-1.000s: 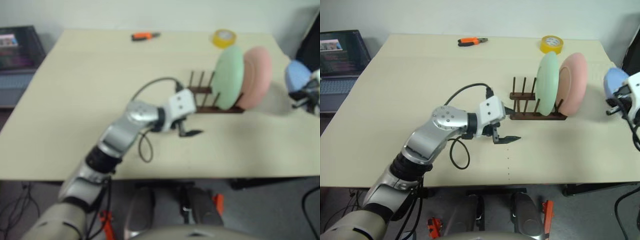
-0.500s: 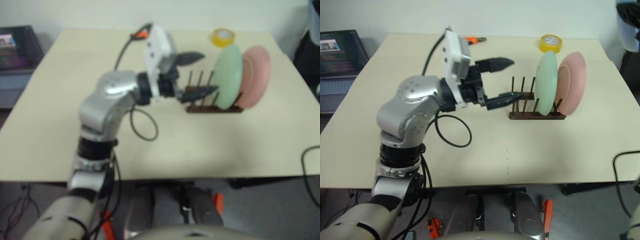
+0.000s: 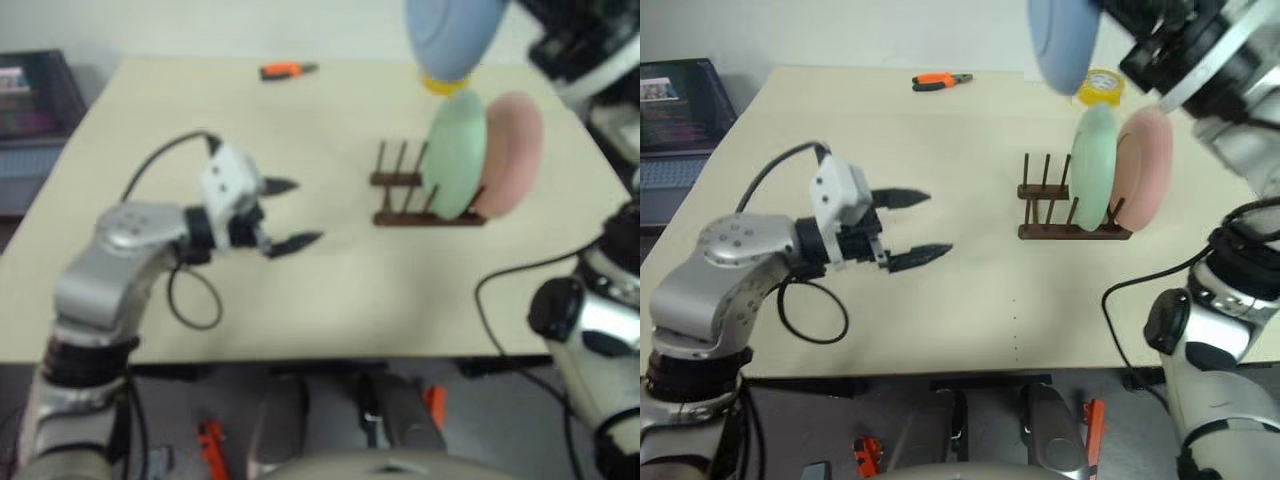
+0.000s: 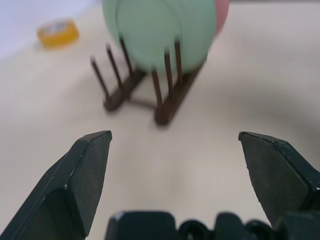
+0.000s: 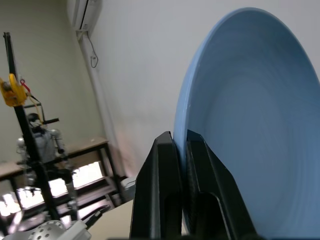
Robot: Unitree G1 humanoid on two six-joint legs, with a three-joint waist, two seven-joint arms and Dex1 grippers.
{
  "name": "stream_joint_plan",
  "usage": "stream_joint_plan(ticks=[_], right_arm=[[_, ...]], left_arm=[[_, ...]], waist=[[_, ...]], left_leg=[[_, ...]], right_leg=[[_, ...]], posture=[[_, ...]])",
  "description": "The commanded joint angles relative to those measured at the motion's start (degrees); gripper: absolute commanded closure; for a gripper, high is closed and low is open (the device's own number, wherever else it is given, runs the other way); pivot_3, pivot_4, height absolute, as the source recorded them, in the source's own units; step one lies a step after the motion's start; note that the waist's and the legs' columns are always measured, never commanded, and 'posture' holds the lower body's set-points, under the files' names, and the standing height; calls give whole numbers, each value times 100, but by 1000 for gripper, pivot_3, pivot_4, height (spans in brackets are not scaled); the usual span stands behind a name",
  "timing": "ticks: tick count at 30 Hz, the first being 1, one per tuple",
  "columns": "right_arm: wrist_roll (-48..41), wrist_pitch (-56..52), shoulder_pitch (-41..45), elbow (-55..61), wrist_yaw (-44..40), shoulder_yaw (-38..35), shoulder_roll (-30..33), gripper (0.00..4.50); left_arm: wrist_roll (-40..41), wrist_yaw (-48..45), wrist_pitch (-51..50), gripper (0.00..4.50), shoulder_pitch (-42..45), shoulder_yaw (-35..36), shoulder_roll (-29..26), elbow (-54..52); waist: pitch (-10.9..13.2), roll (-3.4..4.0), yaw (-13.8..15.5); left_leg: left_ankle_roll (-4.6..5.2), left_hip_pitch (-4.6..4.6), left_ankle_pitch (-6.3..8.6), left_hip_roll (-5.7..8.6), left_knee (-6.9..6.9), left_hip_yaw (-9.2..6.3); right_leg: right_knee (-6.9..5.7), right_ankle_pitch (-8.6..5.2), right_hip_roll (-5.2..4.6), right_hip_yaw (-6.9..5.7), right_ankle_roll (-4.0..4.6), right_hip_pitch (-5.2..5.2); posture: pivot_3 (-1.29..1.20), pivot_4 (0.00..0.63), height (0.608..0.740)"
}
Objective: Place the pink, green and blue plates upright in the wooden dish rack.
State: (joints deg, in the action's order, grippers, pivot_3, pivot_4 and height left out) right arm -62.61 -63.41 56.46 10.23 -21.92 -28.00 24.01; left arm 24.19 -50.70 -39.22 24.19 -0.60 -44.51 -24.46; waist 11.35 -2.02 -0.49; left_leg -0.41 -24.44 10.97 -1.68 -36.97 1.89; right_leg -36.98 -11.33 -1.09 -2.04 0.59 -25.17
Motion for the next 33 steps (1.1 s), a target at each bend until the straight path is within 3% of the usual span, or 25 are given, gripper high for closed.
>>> stream_joint_plan(ticks=[1, 6, 11, 33], right_arm=[[-500, 174, -154, -268, 424, -234, -292, 4456], [-492, 237, -597, -250, 646, 119, -515, 4456], [-721, 375, -851, -424, 1044, 18, -710, 4456], [-888, 605, -1243, -307, 1224, 237, -362, 4456]], left_arm=[[-158, 82, 181, 0, -36, -23, -74, -176], [-138, 190, 121, 0, -144, -47, -25, -284], [-136, 255, 97, 0, -273, -55, -52, -377], [104, 271, 19, 0, -233, 18, -6, -442]], waist=[[0, 0, 23], [0, 0, 40], [1, 1, 34], [1, 1, 33]], left_leg=[[1, 0, -1, 0, -2, 1], [6, -5, -4, 0, 3, 4], [6, -8, -3, -6, 11, 0], [6, -10, -3, -5, 10, -2]], right_leg=[[1, 2, 0, 2, 1, 1], [4, 11, -1, 4, -9, -5], [2, 14, 2, 0, -14, -12], [6, 13, 4, -4, -13, -12]], posture=[[0, 150, 740], [0, 150, 740], [0, 150, 740], [0, 150, 740]])
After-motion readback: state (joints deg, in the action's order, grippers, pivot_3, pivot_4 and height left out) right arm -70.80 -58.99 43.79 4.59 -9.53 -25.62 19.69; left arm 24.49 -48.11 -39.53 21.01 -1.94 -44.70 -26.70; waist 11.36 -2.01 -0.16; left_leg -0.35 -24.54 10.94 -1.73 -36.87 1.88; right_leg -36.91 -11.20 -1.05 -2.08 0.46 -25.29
